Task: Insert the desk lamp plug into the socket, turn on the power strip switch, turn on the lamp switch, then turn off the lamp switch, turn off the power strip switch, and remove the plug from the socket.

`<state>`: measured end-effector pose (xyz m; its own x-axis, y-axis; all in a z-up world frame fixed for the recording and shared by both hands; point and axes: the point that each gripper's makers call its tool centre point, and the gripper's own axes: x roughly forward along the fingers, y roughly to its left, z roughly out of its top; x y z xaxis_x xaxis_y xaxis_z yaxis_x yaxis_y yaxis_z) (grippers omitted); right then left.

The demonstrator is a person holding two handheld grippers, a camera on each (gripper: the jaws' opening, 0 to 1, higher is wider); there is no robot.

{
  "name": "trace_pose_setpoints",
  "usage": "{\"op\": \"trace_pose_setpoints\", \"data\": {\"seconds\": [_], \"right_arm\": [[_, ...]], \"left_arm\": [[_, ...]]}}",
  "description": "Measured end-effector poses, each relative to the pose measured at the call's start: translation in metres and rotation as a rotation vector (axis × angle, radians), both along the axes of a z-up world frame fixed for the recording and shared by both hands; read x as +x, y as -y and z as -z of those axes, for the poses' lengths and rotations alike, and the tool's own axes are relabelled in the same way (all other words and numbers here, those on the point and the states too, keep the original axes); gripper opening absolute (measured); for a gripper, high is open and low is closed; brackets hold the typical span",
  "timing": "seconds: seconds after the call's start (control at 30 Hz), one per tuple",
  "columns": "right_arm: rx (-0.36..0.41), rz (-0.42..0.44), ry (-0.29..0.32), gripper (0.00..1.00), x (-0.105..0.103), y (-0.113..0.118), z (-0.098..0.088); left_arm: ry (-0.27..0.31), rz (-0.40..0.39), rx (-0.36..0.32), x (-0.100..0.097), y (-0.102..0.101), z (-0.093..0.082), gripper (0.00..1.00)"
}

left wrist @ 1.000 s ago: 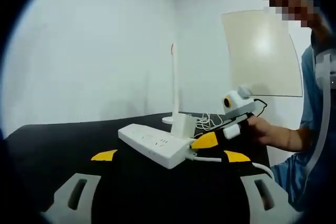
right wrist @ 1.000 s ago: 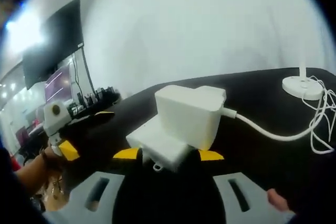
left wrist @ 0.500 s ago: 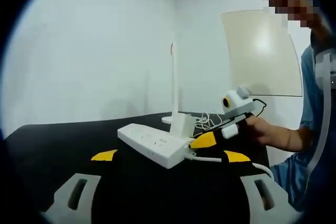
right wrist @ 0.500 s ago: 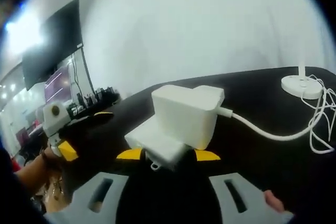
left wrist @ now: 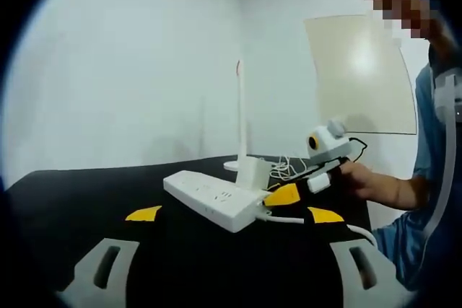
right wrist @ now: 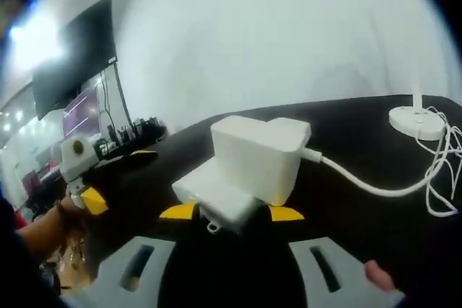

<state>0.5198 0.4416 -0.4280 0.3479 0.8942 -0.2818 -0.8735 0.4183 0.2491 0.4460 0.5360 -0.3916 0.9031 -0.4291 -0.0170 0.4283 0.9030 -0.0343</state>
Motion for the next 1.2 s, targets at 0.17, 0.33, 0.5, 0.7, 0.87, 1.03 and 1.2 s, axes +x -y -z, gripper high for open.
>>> {"op": "trace_pose_setpoints", "data": {"seconds": [0.17, 0.33, 0.5, 0.7, 0.87, 1.03, 1.2], "right_arm": [[-0.002, -0.015, 0.005, 0.37, -0.002, 0.006, -0.004], [-0.018, -0.039, 0.002, 0.37, -0.005, 0.014, -0.011], [-0.005, -0.068, 0.004, 0.36, -0.008, 0.02, -0.022], [0.028, -0.065, 0.025, 0.34, -0.01, 0.034, -0.043], [0.048, -0.042, 0.047, 0.34, -0.006, 0.046, -0.055], [0.048, -0.004, 0.052, 0.34, 0.0, 0.065, -0.055], [0.052, 0.017, 0.052, 0.34, 0.004, 0.08, -0.058]], "left_arm": [[-0.007, -0.003, 0.001, 0.001, 0.0, 0.001, 0.75], [-0.008, -0.004, -0.001, 0.001, 0.0, 0.001, 0.75], [-0.011, -0.008, -0.011, 0.001, -0.001, 0.001, 0.75], [-0.015, -0.009, -0.016, 0.0, -0.001, 0.001, 0.74], [-0.018, -0.006, -0.008, 0.0, -0.001, 0.003, 0.74], [-0.007, -0.002, -0.012, -0.001, 0.0, 0.001, 0.74], [-0.001, 0.002, -0.02, -0.001, 0.0, -0.001, 0.74]]}}
